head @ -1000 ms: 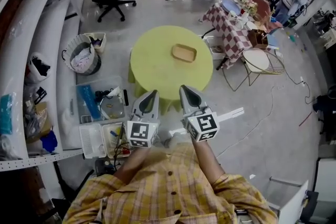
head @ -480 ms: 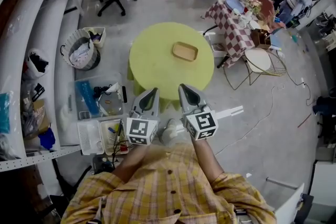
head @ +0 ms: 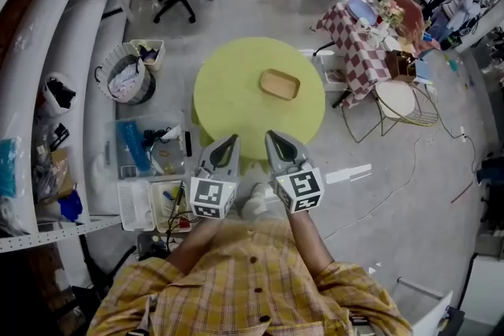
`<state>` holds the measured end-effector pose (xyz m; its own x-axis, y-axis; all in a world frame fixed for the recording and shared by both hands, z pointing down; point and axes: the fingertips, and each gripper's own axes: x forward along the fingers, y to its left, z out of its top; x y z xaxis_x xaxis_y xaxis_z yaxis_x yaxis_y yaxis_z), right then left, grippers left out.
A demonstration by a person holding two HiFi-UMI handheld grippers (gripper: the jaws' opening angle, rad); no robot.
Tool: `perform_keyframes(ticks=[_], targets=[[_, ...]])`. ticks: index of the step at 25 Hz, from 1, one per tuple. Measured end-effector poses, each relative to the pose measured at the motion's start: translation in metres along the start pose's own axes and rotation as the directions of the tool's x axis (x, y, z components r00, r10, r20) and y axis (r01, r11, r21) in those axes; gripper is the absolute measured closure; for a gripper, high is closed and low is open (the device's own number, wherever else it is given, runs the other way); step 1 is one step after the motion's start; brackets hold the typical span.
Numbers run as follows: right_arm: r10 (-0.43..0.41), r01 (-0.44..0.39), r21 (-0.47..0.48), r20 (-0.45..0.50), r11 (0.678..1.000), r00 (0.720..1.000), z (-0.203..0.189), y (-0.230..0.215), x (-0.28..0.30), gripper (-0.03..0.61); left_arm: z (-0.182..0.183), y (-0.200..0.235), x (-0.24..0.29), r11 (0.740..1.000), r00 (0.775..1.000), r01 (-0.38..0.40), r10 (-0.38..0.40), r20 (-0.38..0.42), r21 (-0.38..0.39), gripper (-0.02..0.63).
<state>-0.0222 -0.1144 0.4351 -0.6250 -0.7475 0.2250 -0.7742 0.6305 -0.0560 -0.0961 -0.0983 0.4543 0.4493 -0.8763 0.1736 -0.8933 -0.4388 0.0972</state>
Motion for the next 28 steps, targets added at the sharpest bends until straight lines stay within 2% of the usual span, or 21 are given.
perform_keyframes(ticks=[8,13,17,28], targets=[[0.056,-0.056,0.004,-0.025,0.998,0.998,-0.008,-0.035,0.022,0.58,-0.003,0.001,0.04,0.999,0.999,-0.033,0.033,-0.027,0.003,0.609],[0.084,-0.084,0.01,-0.05,0.996,0.995,-0.016,-0.058,0.022,0.58,-0.003,-0.005,0.062,0.998,0.998,-0.054,0.052,-0.039,-0.043,0.61],[0.095,-0.093,0.024,-0.081,0.995,0.992,-0.03,-0.072,0.025,0.58,-0.007,-0.008,0.07,0.997,0.996,-0.07,0.068,-0.053,-0.04,0.609],[0.057,-0.045,0.068,-0.18,0.997,0.982,-0.068,-0.087,0.051,0.58,-0.024,0.009,0.082,0.998,0.994,-0.05,0.044,-0.099,-0.049,0.609]])
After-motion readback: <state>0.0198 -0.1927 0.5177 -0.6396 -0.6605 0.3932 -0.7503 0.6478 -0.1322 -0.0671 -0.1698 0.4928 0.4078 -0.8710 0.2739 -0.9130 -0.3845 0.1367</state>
